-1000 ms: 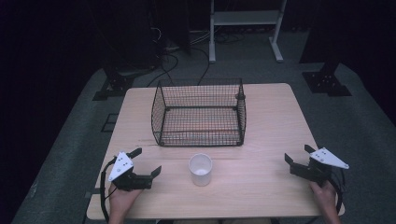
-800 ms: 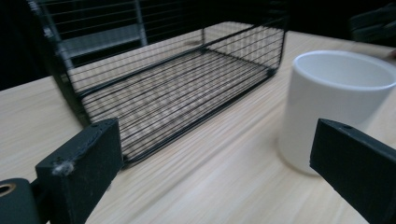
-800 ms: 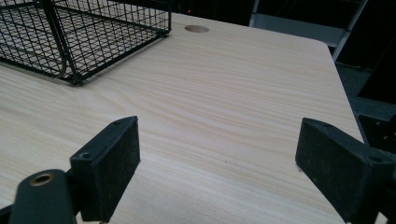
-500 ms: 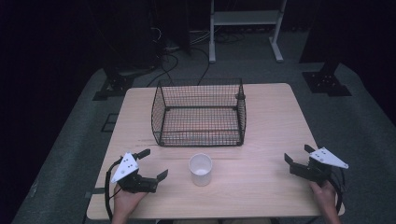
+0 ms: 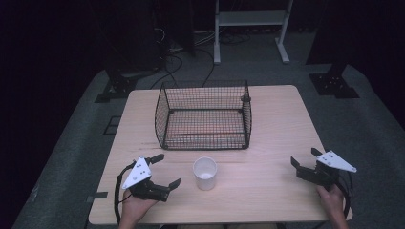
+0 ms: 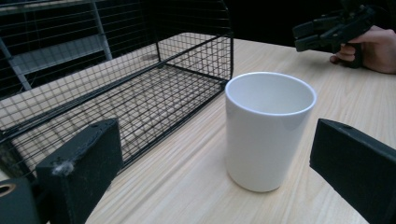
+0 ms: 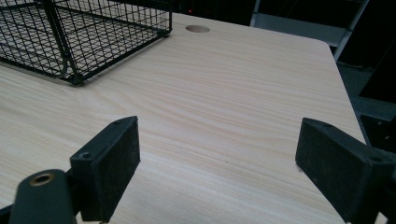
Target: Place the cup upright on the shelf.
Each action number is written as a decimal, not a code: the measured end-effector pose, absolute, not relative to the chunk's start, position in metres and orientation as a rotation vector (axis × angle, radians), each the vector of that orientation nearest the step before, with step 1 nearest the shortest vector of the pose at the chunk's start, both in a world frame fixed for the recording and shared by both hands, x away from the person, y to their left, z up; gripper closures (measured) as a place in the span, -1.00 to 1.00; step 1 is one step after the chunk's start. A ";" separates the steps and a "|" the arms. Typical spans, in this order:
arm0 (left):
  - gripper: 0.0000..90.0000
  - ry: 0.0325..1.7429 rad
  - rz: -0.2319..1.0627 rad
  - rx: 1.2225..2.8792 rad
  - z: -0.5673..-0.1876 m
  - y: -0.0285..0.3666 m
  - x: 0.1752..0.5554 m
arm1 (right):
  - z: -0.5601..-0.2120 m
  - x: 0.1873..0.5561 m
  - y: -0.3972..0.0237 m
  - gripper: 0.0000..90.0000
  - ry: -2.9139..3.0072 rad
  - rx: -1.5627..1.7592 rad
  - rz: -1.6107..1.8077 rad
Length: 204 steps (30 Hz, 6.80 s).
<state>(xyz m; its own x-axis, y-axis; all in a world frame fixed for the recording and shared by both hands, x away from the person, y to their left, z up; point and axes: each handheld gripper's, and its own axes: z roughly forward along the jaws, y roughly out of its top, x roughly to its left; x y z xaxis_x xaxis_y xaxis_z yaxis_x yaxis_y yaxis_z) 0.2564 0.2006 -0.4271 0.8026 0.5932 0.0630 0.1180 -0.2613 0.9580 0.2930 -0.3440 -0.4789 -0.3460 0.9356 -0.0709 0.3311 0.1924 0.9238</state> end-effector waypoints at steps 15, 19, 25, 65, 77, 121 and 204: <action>-0.96 0.480 0.461 1.820 -0.423 0.183 0.254 | -0.479 0.293 -0.343 -0.71 1.799 1.183 1.142; -0.96 0.457 0.446 1.823 -0.422 0.178 0.253 | -0.479 0.293 -0.343 -0.71 1.800 1.180 1.141; -0.96 0.441 0.431 1.836 -0.422 0.171 0.254 | -0.479 0.293 -0.343 -0.71 1.801 1.179 1.141; -0.96 0.421 0.377 1.925 -0.427 0.137 0.269 | -0.479 0.293 -0.342 -0.71 1.805 1.168 1.140; -0.96 0.423 0.356 1.978 -0.434 0.126 0.277 | -0.479 0.293 -0.342 -0.71 1.805 1.166 1.141; -0.55 0.419 0.261 2.112 -0.451 0.108 0.301 | -0.479 0.292 -0.342 -0.71 1.805 1.159 1.142; -0.55 0.230 0.225 2.153 -0.311 0.114 0.401 | -0.479 0.293 -0.344 -0.71 1.792 1.180 1.146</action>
